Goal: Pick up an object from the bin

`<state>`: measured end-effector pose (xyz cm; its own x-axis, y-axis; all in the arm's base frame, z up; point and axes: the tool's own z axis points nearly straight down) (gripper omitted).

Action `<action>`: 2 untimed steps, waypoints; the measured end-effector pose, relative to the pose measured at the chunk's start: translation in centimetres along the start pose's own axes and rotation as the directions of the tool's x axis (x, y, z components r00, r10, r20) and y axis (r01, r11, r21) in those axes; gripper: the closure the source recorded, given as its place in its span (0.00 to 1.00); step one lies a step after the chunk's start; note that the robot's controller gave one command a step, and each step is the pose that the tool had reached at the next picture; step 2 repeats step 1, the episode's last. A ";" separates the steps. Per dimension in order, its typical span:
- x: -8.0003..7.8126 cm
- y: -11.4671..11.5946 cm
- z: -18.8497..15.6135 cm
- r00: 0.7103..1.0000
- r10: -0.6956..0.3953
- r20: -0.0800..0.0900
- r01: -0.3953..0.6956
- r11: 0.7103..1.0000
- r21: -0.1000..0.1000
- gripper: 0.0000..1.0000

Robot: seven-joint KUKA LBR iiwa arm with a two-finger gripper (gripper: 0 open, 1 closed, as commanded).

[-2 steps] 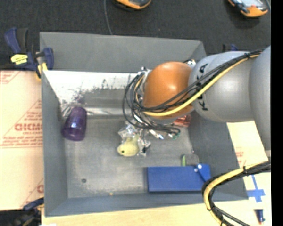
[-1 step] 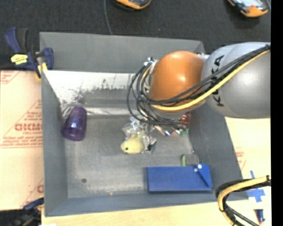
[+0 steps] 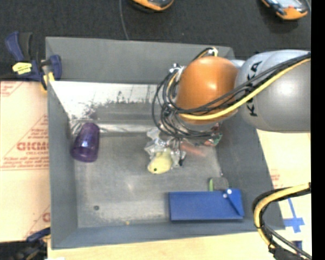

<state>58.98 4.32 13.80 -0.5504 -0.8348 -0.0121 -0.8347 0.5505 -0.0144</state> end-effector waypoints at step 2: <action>0.0 0.5 -6.2 0.998 -0.069 0.000 0.069 0.998 -0.003 1.00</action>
Offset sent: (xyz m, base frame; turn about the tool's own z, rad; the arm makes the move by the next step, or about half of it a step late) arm 0.0246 -0.1022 -0.0680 -0.3351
